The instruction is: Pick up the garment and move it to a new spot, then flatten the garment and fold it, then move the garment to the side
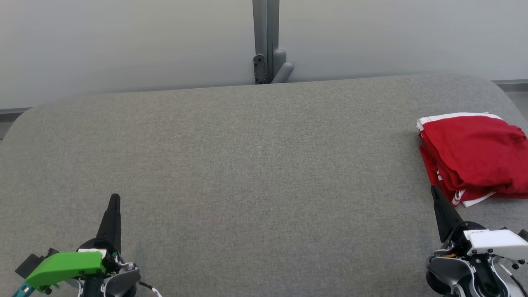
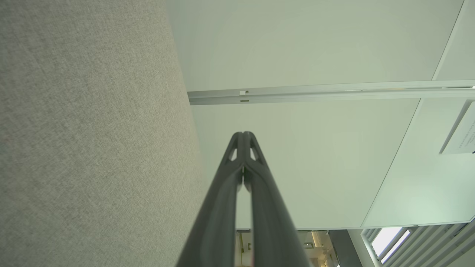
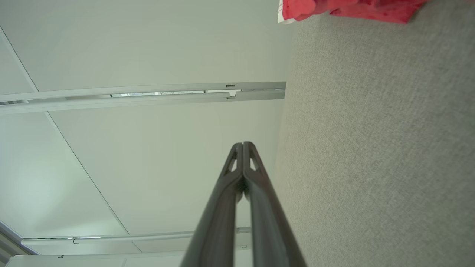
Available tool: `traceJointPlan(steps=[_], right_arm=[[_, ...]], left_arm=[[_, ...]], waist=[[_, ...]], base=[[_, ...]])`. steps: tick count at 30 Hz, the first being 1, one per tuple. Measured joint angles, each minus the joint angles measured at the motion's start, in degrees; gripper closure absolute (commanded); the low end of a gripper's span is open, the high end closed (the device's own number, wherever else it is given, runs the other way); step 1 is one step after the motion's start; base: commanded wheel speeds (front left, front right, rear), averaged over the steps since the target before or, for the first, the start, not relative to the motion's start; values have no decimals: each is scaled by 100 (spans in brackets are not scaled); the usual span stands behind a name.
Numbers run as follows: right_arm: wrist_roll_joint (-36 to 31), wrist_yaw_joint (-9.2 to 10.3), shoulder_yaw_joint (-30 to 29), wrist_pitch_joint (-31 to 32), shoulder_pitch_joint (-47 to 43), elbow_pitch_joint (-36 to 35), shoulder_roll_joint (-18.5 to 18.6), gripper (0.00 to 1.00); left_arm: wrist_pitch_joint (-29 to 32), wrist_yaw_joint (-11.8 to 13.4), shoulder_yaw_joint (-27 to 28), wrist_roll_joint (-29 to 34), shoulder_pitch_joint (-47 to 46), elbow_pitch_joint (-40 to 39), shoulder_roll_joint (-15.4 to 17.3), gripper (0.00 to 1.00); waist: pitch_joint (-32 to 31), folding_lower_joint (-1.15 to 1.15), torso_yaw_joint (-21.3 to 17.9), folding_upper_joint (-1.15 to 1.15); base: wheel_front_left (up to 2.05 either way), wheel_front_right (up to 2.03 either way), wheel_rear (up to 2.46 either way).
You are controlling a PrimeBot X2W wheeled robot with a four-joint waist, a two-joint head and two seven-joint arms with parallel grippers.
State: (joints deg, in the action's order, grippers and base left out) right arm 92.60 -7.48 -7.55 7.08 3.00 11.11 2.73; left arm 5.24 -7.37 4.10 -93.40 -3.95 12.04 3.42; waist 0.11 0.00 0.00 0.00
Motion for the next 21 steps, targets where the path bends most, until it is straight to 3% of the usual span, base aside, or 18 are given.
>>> traceJointPlan(steps=[21], right_arm=[[0, 0, 0, 0, 0, 0, 0, 100]], left_arm=[[21, 0, 18, 9, -1, 0, -14, 100]], waist=[[0, 0, 0, 0]], base=[[0, 0, 0]])
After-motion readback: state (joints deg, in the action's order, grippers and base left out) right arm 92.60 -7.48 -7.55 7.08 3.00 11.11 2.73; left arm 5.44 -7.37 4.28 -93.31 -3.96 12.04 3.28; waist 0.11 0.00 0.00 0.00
